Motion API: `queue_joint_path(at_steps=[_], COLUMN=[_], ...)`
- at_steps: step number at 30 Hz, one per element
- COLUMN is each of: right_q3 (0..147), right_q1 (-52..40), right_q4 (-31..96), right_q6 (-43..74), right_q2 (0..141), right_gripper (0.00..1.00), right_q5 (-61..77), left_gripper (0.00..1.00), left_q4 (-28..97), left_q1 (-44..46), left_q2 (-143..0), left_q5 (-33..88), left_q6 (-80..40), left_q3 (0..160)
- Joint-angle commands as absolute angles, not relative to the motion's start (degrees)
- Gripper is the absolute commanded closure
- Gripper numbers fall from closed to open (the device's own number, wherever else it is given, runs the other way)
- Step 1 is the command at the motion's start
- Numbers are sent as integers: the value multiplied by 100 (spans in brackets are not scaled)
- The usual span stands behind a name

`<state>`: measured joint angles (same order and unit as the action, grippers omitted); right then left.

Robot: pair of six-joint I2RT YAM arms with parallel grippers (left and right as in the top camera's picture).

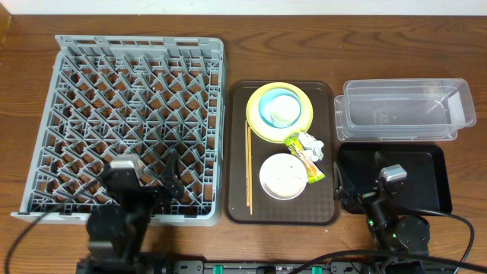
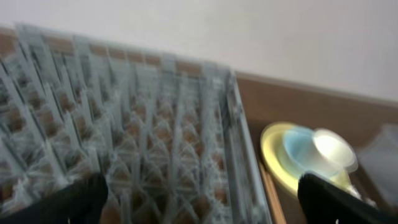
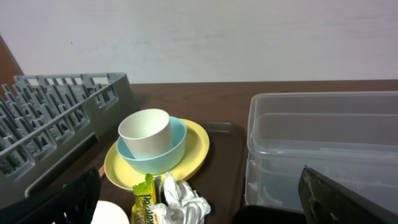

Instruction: Sort waste into correct bins and load items into the dishwasher

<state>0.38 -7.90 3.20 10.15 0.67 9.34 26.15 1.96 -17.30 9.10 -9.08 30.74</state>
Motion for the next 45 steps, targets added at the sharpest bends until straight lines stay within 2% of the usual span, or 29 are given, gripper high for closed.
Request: queue_joint_path(at_steps=[1, 8, 11, 20, 23, 24, 25, 27, 28, 29, 30, 33, 38, 42, 45], right_q3=[32, 32, 32, 32, 32, 32, 32, 32, 32, 32, 32, 32, 32, 32, 32], right_q1=[-714, -714, -714, -714, -714, -714, -714, -714, -714, -714, -714, -714, -714, -714, -714], right_q4=[344, 346, 344, 346, 344, 344, 344, 346, 346, 344, 346, 344, 344, 344, 344], right_q6=[978, 978, 978, 978, 978, 978, 978, 978, 978, 978, 978, 978, 978, 978, 978], right_q2=[38, 38, 38, 38, 38, 38, 38, 38, 38, 38, 38, 38, 38, 38, 38], right_gripper=[1, 1, 1, 1, 1, 1, 1, 1, 1, 1, 1, 1, 1, 1, 1], right_q5=[945, 945, 945, 947, 945, 947, 945, 947, 947, 947, 945, 945, 947, 947, 947], left_gripper=[1, 1, 1, 1, 24, 26, 2, 4, 24, 51, 66, 90, 92, 92, 92], left_q4=[3354, 6434, 6604, 6748, 6886, 6912, 6936, 6987, 7024, 7057, 7078, 7026, 6292, 5660, 5179], left_q1=[180, 180, 180, 180, 183, 183, 180, 185, 209, 246, 285, 532, 1129, 1579, 1911], left_q2=[-2814, -5352, -5970, -6989, -7282, -7349, -7430, -7575, -7653, -7712, -7754, -7802, -7802, -7808, -7813], left_q5=[1468, 1927, 1922, 2311, 2615, 2611, 2609, 2624, 2628, 2626, 2628, 2626, 2158, 1280, 1107], left_q6=[-1015, -1020, -1020, -1129, -1127, -1127, -1127, -1131, -1125, -1125, -1129, -1127, -1214, -1745, -1946], left_q3=[4423, 7566, 8055, 8071, 8071, 8071, 8071, 8068, 8062, 8040, 8005, 7741, 7129, 6681, 6344])
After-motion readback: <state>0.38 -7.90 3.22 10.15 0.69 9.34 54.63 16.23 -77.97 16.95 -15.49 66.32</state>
